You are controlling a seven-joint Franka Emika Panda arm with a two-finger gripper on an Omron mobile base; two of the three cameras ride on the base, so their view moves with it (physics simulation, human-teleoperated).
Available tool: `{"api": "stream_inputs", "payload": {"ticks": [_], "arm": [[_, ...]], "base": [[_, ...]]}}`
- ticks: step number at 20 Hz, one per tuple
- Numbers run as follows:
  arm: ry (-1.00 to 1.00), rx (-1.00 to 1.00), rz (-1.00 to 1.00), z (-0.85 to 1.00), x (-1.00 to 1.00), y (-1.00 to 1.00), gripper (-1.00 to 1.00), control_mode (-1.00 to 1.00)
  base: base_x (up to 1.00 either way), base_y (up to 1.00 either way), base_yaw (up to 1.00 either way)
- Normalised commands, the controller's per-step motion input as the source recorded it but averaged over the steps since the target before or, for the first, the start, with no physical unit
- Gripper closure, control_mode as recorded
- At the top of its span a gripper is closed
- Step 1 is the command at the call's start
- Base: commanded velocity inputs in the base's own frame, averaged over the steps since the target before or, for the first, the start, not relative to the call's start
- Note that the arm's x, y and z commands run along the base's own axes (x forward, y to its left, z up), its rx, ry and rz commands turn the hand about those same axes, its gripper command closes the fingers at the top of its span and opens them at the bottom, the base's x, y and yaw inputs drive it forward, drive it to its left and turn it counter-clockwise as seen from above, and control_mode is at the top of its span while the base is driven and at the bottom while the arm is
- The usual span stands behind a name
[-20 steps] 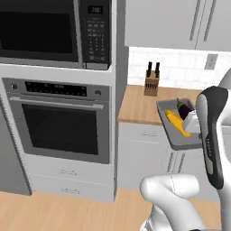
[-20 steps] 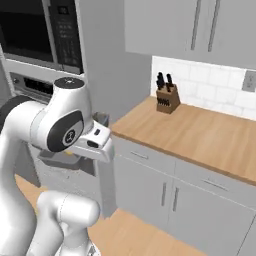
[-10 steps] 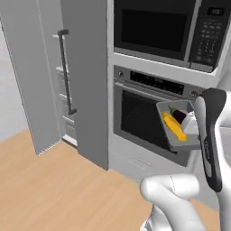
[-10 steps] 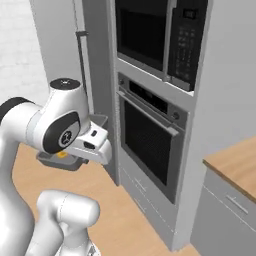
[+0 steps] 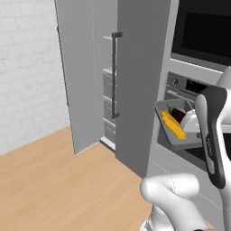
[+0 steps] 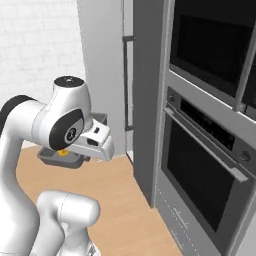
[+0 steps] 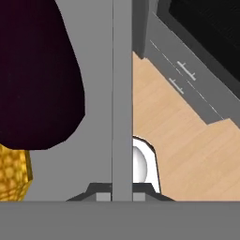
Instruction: Take the meat container that has the fish and place it on the second highest rack of the freezer. Then take the vegetable container that has the corn and eggplant and place it on the highest rack of the freezer.
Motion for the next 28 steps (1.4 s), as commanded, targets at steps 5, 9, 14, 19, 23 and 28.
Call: {"api": "stream_inputs", "payload": {"ticks": [5,9,14,19,23,28], "arm": [[0.00,0.00,0.00,0.00,0.00,0.00,1.00,1.00],[0.00,0.00,0.00,0.00,0.00,0.00,1.00,1.00],[0.00,0.00,0.00,0.00,0.00,0.00,1.00,1.00],[0.00,0.00,0.00,0.00,0.00,0.00,1.00,1.00],[0.00,0.00,0.00,0.00,0.00,0.00,1.00,1.00],[0.00,0.00,0.00,0.00,0.00,0.00,1.00,1.00]], "base": [[1.00,1.00,-0.28],[1.00,1.00,-0.37],[1.00,1.00,-0.35],[0.99,1.00,-0.34],[0.97,1.00,-0.34],[0.94,0.86,-0.26]]}}
